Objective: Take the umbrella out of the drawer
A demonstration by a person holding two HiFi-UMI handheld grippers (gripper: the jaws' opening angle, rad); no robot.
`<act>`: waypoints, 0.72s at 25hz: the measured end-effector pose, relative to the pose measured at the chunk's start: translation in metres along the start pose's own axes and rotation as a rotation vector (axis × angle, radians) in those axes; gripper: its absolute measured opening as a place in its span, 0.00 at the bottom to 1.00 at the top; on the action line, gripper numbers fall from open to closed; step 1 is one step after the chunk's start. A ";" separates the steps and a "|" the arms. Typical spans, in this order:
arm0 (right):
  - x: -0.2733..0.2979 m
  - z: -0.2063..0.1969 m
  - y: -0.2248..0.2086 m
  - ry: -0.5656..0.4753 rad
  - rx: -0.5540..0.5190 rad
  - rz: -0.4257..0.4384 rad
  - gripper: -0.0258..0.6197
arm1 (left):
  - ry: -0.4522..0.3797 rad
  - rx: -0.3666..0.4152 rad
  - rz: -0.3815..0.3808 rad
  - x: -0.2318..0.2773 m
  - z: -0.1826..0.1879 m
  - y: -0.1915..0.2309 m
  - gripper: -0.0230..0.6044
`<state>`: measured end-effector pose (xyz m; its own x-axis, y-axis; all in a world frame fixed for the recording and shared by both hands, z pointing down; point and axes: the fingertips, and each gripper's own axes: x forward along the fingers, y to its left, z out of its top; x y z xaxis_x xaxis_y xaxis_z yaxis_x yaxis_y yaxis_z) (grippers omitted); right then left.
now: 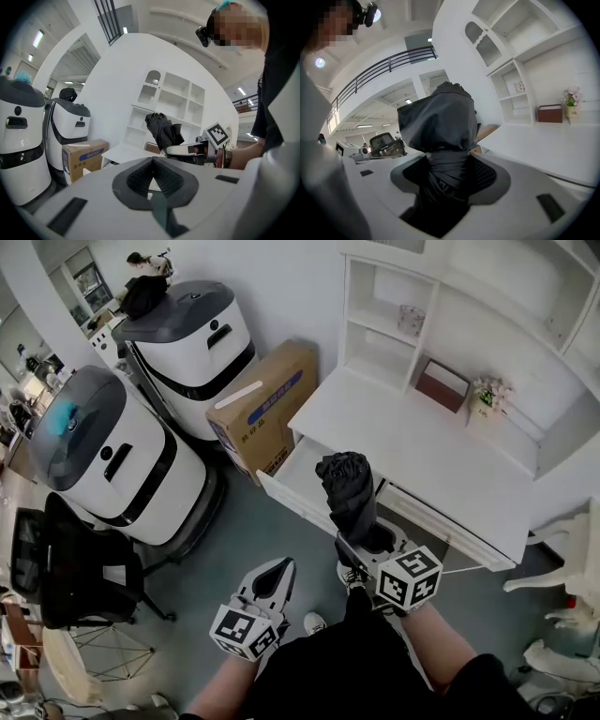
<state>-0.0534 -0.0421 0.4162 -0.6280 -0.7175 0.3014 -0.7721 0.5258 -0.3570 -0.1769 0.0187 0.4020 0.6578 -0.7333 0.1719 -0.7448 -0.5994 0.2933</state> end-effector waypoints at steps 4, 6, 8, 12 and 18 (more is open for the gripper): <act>-0.023 -0.012 0.019 -0.017 0.041 -0.015 0.42 | 0.003 -0.002 -0.035 -0.012 -0.004 -0.013 0.03; -0.033 -0.016 0.027 -0.023 0.058 -0.019 0.42 | 0.009 -0.008 -0.050 -0.015 -0.007 -0.019 0.03; -0.039 -0.019 0.034 -0.028 0.064 -0.018 0.42 | 0.016 -0.004 -0.064 -0.017 -0.010 -0.023 0.03; -0.049 -0.022 0.045 -0.032 0.073 -0.008 0.42 | 0.027 0.016 -0.075 -0.020 -0.014 -0.030 0.03; -0.069 -0.016 0.045 -0.033 0.058 0.033 0.42 | 0.023 0.016 -0.058 -0.014 -0.014 -0.049 0.03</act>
<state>-0.0469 0.0383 0.3934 -0.6490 -0.7151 0.2596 -0.7431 0.5228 -0.4176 -0.1485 0.0625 0.3980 0.7025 -0.6895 0.1764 -0.7066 -0.6462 0.2882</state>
